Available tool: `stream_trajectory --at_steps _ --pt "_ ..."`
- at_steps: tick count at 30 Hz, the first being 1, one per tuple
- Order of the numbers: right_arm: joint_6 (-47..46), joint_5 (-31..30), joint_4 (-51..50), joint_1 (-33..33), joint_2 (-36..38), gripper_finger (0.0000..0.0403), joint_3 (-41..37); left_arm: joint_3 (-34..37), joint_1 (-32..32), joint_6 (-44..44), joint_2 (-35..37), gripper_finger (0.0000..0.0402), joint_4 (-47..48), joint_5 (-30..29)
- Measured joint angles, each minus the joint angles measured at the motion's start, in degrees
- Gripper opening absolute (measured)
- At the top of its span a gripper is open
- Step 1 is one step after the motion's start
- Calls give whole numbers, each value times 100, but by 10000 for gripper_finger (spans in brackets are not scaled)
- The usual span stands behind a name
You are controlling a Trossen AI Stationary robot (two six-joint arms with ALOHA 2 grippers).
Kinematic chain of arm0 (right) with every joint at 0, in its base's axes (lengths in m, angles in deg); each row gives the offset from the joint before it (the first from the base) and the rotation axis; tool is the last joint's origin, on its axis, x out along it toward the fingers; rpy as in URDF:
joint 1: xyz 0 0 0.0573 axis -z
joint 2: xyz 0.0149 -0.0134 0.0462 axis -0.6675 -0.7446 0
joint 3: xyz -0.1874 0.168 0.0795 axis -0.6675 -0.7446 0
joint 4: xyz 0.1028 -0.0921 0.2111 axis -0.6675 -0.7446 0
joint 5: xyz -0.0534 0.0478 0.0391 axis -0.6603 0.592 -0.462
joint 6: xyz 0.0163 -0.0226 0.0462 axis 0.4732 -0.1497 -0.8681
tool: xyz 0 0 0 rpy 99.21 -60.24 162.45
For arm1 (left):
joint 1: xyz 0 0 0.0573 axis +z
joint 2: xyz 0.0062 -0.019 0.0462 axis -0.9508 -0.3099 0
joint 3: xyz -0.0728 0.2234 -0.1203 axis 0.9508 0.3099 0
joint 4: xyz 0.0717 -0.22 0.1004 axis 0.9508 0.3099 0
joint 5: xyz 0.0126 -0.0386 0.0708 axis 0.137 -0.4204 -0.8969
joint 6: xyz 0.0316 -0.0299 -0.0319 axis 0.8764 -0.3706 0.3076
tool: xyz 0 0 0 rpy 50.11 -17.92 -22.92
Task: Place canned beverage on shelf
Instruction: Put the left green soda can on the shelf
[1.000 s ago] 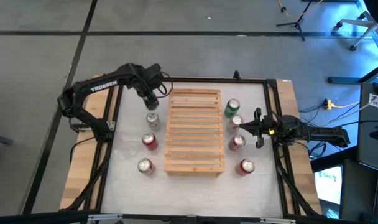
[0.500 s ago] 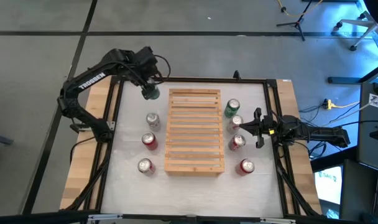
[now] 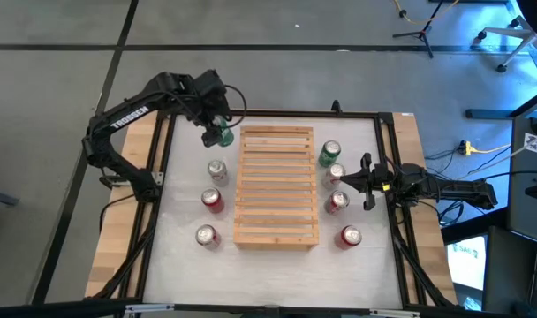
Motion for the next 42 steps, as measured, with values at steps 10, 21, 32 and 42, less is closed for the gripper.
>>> stream_trajectory --at_steps 10,21,32,42 --pt "0 0 0 0 -2 0 0 -3 -120 -9 0 287 -311 440" --pt "0 -2 2 0 -2 0 0 -301 -122 -41 -4 287 -693 899" --pt "0 -1 1 0 -1 0 0 -334 -277 -7 -204 287 -1247 1193" --pt "0 0 2 0 -2 0 0 -334 -267 158 -181 287 -952 569"
